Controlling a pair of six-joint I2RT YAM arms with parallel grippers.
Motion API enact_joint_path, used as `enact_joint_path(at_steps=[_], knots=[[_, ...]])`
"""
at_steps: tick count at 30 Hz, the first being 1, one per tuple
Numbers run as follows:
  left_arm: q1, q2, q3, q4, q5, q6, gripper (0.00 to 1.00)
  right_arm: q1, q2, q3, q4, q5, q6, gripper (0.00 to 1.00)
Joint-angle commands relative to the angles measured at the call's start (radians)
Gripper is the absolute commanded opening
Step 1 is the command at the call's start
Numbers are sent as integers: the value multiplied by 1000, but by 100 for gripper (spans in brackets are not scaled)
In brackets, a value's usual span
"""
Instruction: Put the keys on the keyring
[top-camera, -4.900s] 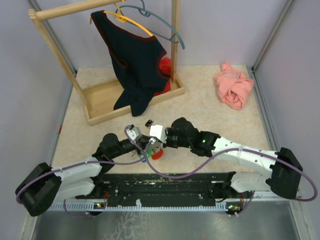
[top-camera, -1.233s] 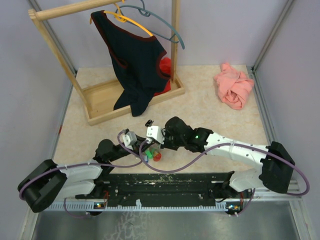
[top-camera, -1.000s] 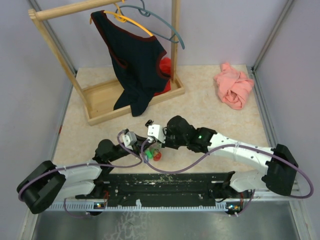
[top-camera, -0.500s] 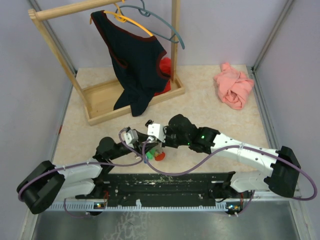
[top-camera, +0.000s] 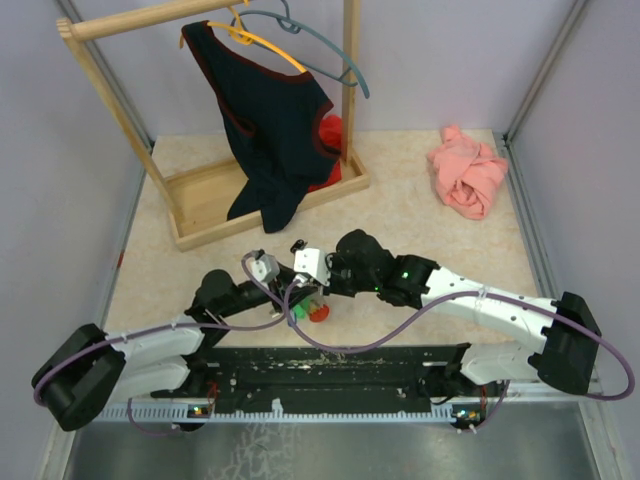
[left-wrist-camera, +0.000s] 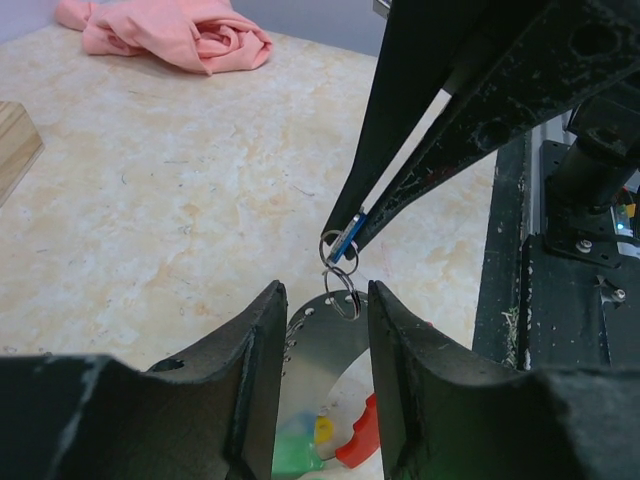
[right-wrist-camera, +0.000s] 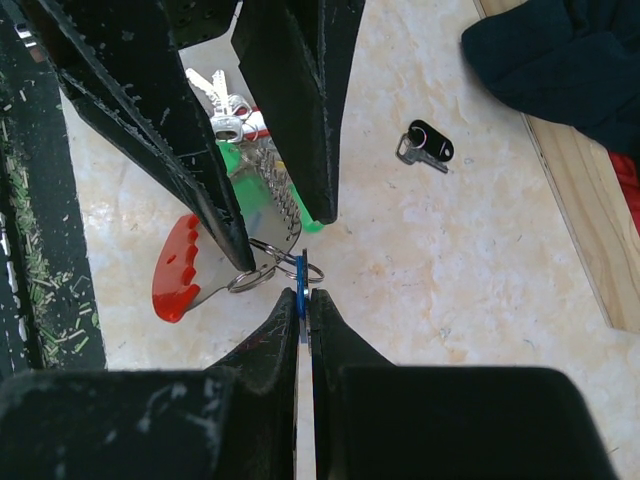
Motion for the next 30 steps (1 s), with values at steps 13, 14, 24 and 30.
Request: enact_joint_path(at_steps=[13, 14, 24, 30], knots=[[0, 28, 60, -64, 4, 14, 19, 15, -26, 72, 42, 21, -10, 0], [0, 22, 58, -70, -2, 18, 14, 15, -30, 70, 41, 27, -10, 0], [0, -23, 39, -58, -24, 50, 1, 12, -67, 6, 16, 114, 7, 0], [0, -39, 15, -12, -26, 53, 1, 4, -57, -21, -10, 133, 32, 0]])
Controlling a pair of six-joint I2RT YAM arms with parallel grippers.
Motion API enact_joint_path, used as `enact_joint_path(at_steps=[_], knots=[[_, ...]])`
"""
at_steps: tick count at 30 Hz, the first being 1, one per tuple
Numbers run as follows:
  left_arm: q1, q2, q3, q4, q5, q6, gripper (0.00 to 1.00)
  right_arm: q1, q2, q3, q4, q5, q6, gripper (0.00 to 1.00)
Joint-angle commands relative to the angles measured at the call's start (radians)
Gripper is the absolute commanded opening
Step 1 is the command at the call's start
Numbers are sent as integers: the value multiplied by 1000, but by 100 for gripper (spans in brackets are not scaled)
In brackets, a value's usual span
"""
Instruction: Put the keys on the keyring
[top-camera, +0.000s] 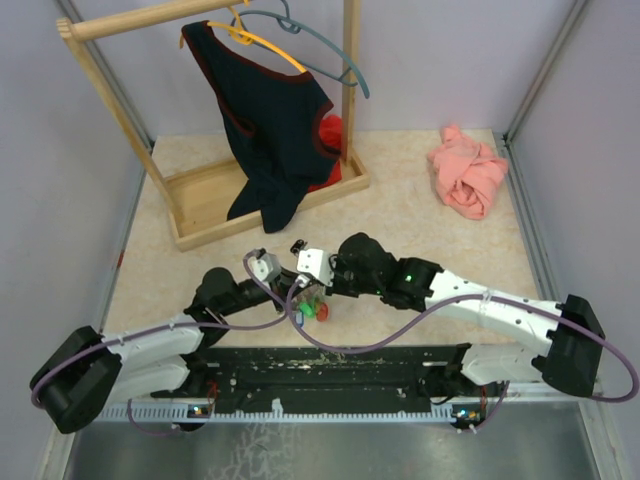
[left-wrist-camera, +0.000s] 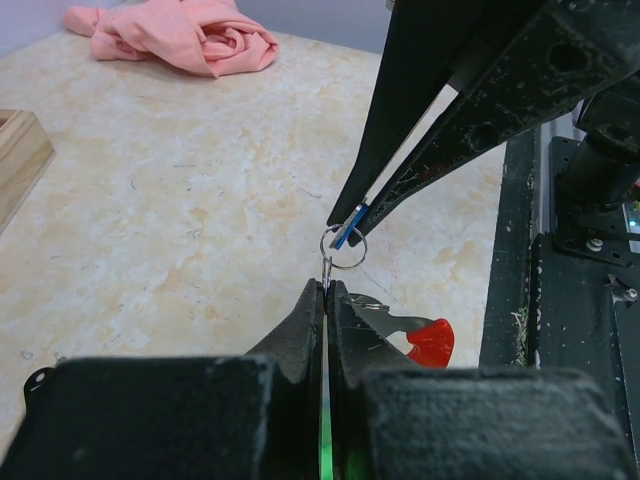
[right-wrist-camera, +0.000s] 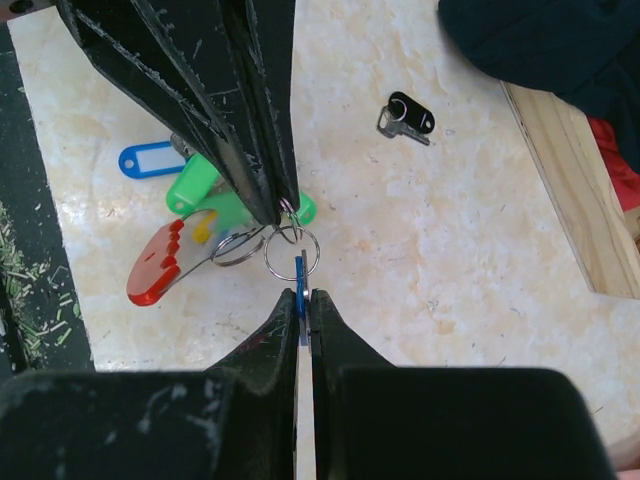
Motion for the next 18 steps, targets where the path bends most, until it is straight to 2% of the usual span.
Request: enact_joint_path(at_steps=[1, 12, 18], knots=[[0, -27, -25, 58, -3, 15, 1, -2, -29, -8, 2, 50, 26, 0], [0, -42, -54, 149, 19, 19, 1, -21, -3, -16, -11, -3, 42, 0], [0, -45, -77, 200, -18, 1, 1, -35, 7, -23, -23, -17, 55, 0]])
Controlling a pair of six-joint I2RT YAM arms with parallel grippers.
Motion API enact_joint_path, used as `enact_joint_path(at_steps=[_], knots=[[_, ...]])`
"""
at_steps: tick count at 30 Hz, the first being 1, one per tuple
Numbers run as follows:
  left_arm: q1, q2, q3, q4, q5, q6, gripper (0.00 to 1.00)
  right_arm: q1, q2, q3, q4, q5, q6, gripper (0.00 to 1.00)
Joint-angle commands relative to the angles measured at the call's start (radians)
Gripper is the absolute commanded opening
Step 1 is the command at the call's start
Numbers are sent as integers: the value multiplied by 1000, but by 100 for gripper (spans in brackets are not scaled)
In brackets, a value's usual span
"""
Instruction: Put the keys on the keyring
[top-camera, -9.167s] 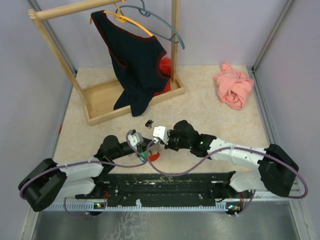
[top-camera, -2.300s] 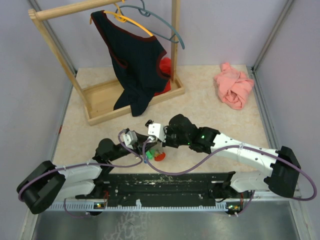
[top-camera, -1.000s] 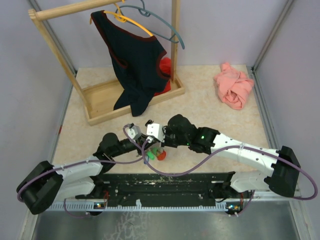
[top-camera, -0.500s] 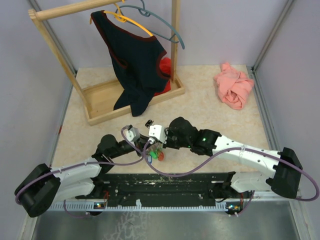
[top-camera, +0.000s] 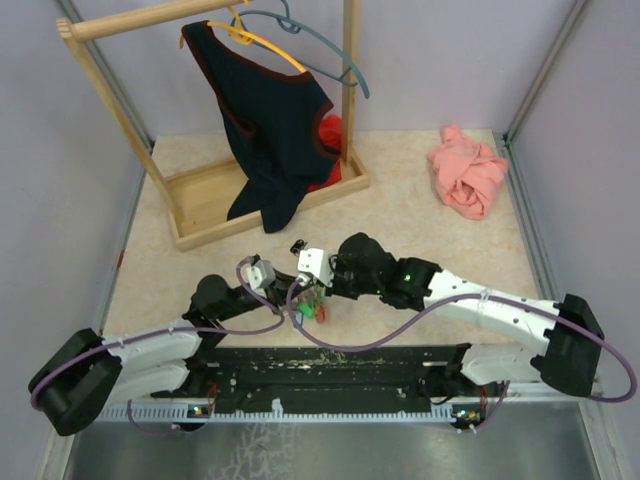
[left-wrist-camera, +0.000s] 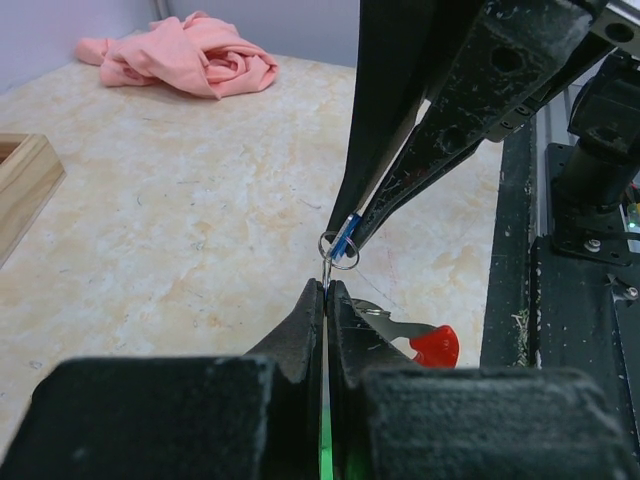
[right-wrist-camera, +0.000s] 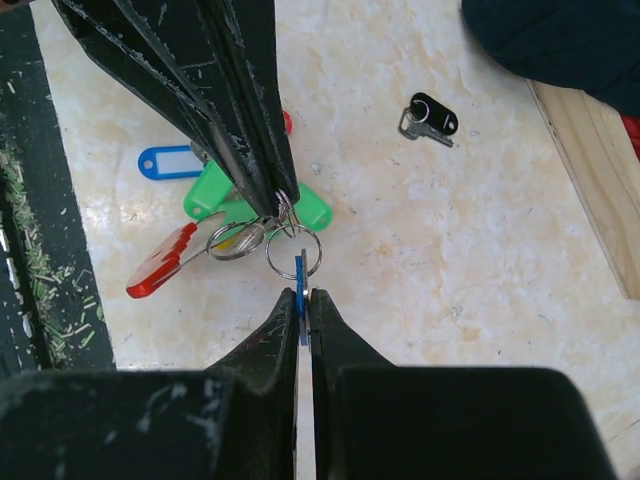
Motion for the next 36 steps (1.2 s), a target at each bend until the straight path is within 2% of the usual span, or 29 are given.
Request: enact_joint_path(at_steps=[1, 7, 24, 30, 33, 36], knots=[[1, -27, -27, 116, -34, -11, 1, -27, 6, -7, -33, 16, 26, 0], [1, -47, -53, 141, -87, -37, 1, -42, 30, -6, -56, 3, 44, 0], [1, 3, -66, 228, -43, -57, 1, -54, 140, 40, -112, -98, 82, 0], [1, -3, -65, 211, -50, -46, 1, -65, 124, 53, -99, -71, 89, 0], [1, -3, -59, 178, -71, -29, 8, -81, 93, 59, -89, -45, 96, 0], [1, -10, -65, 169, -101, -19, 24, -99, 67, 67, -78, -10, 112, 0]])
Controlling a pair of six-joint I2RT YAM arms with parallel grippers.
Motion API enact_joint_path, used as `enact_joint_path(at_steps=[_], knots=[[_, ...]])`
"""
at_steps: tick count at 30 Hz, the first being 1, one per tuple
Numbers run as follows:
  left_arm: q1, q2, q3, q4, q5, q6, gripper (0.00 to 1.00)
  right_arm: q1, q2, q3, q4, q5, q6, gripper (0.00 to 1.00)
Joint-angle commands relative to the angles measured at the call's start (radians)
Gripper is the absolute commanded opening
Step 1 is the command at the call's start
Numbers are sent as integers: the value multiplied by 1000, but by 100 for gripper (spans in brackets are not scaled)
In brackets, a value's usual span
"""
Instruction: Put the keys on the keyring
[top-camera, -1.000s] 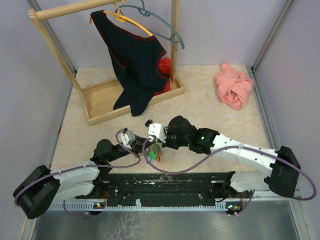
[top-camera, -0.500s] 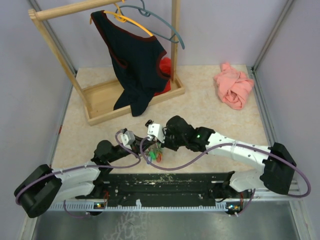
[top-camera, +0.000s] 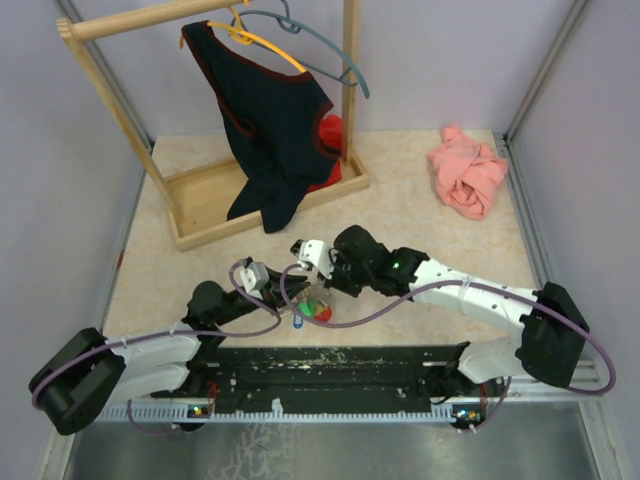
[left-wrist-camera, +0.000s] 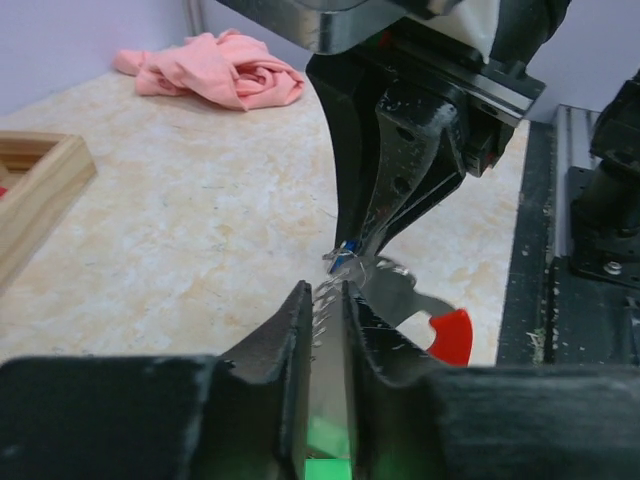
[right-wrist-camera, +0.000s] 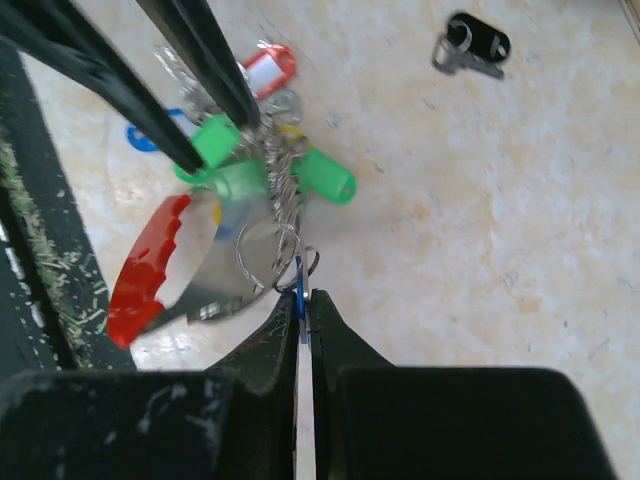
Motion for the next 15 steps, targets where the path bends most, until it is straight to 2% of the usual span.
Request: enact_joint_path(at_steps=[1, 6, 15], knots=[[5, -26, -8, 51, -63, 21, 28, -44, -58, 39, -42, 100, 39, 0], [6, -83, -35, 13, -190, 33, 43, -97, -47, 33, -13, 185, 106, 0], [10, -147, -43, -115, -430, 30, 58, -237, -5, -64, 106, 267, 272, 0]])
